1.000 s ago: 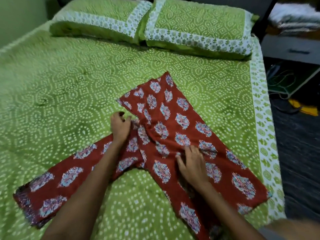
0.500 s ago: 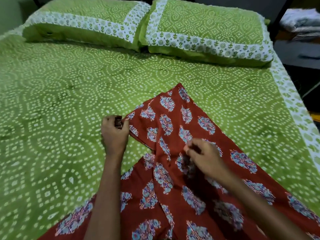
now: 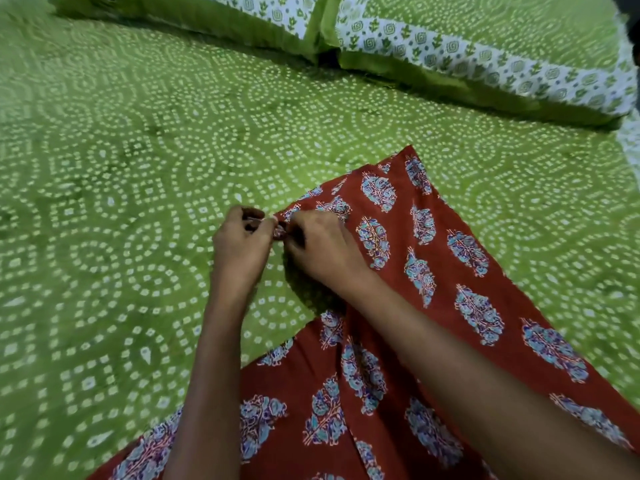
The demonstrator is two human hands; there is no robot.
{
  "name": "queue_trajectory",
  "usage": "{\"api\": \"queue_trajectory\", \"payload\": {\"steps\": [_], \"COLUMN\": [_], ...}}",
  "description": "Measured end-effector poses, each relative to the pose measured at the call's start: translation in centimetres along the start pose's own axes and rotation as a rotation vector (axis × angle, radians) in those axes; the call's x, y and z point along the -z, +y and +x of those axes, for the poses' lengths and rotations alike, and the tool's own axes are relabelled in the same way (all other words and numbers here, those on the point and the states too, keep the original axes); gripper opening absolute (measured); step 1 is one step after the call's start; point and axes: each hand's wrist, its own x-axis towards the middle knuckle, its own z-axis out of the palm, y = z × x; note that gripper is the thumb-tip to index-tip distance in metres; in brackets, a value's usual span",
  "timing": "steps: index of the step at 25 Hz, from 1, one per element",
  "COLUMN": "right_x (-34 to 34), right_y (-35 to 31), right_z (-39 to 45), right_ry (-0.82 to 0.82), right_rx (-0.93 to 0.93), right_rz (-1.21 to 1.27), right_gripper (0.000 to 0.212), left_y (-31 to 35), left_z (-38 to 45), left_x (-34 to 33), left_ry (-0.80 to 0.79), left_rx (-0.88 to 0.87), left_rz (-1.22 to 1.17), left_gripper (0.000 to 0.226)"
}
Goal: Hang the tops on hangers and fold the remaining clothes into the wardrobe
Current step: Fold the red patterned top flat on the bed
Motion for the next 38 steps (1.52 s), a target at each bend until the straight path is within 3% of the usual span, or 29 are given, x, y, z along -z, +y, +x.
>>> {"api": "queue_trajectory", "payload": {"steps": [3,5,7,10,12,14,16,18,19,21,23,25,29,31,33,35,38], "right_x": [-0.2,0.8,2.5,6.3,7.9,8.1,8.3,8.9,9.3,9.3,8.2,7.4,7.7,7.8,7.8,7.9,7.1], "right_y": [-0.4,0.3,2.6,9.1,13.2,16.3,17.9,18.5,19.0,19.5,19.8,20.1,20.1,19.4,18.0,14.6,6.5], "right_z": [0.1,0.2,1.0,3.7,5.0,5.8,6.4,7.5,8.0,8.8,9.2,9.4,9.5,9.2,8.6,7.2,1.5], "right_ry": [0.157,-0.008,-0.019,0.325,0.177,0.004,0.054,0.114,0.136,0.171,0.159,0.164,0.160,0.194,0.180,0.247,0.441], "right_rx": [-0.025,-0.022,-0.073,-0.245,-0.270,-0.360,-0.526,-0.605,-0.615,-0.592,-0.573,-0.585,-0.614,-0.612,-0.594,-0.491,-0.131], "right_rz": [0.398,0.509,0.504,0.270,0.003,-0.126,-0.082,0.147,0.210,0.232,0.206,0.228,0.290,0.178,-0.025,-0.151,0.099], "right_gripper": [0.010,0.007,0.014,0.028,0.040,0.047,0.037,0.015,0.023,0.029,0.031,0.032,0.032,0.023,0.007,0.030,0.016], "left_y": [0.3,0.4,0.3,0.0,-0.4,-0.6,-0.3,0.0,0.3,0.4,-0.1,0.1,0.9,0.8,0.1,-1.4,-1.2], "left_z": [-0.4,-0.8,-1.0,-1.0,-0.6,-0.5,-0.6,-0.5,-0.5,-0.2,0.2,0.3,0.0,0.2,0.7,1.5,1.7], "left_x": [-0.2,-0.5,-0.7,-0.9,-1.0,-1.2,-1.2,-1.2,-1.0,-0.9,-0.8,-0.8,-0.6,-0.8,-0.8,-0.8,-0.6], "left_ry": [-0.024,-0.033,-0.007,0.000,0.003,0.030,0.108,0.228,0.274,0.309,0.242,0.138,-0.127,-0.146,-0.063,-0.033,-0.056], "left_rx": [-0.014,-0.031,-0.018,-0.029,-0.026,-0.038,-0.075,-0.129,-0.145,-0.183,-0.189,-0.143,-0.021,-0.044,-0.089,-0.113,-0.115], "left_rz": [-0.103,-0.120,-0.111,0.018,0.064,0.028,0.019,0.026,0.021,0.042,0.081,0.029,-0.397,-0.323,-0.137,-0.038,0.011], "left_gripper": [0.033,0.019,0.018,0.041,0.055,0.055,0.048,0.045,0.044,0.031,0.020,0.027,0.053,0.059,0.067,0.076,0.071]}}
